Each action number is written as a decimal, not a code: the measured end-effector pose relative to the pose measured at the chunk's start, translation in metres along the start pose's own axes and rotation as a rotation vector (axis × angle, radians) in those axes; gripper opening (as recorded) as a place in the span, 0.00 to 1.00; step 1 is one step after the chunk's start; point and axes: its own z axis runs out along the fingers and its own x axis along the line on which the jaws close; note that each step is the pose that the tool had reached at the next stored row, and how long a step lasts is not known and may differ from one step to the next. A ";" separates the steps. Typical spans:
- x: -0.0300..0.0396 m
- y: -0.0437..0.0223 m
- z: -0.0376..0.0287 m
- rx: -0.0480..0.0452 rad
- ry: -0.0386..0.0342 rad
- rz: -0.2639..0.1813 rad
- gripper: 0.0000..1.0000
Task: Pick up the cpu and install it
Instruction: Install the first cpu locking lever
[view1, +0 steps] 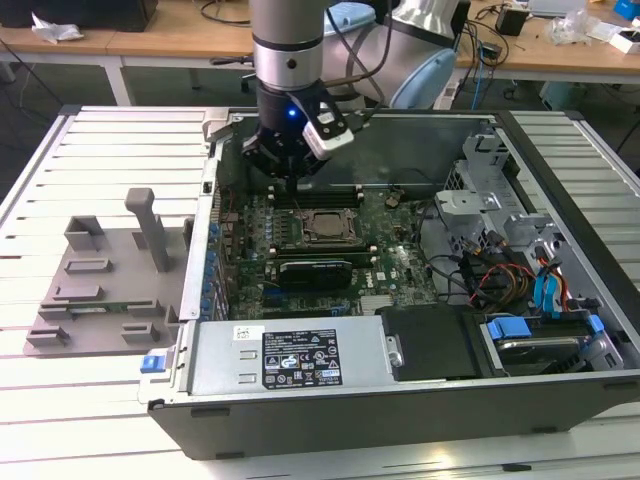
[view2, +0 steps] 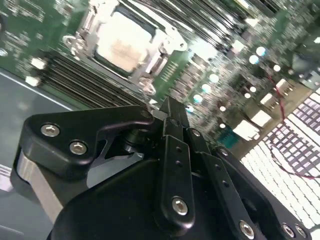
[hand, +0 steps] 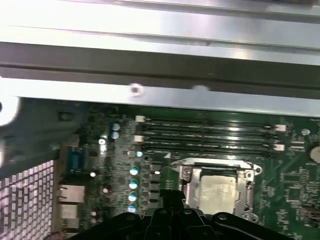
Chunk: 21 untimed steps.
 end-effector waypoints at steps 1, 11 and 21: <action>0.0031 0.0002 -0.0001 0.0000 -0.0003 0.000 0.11; 0.0145 0.0229 0.0001 -0.0001 -0.0010 0.000 0.11; -0.0051 0.0217 0.0007 0.0000 -0.0007 0.000 0.11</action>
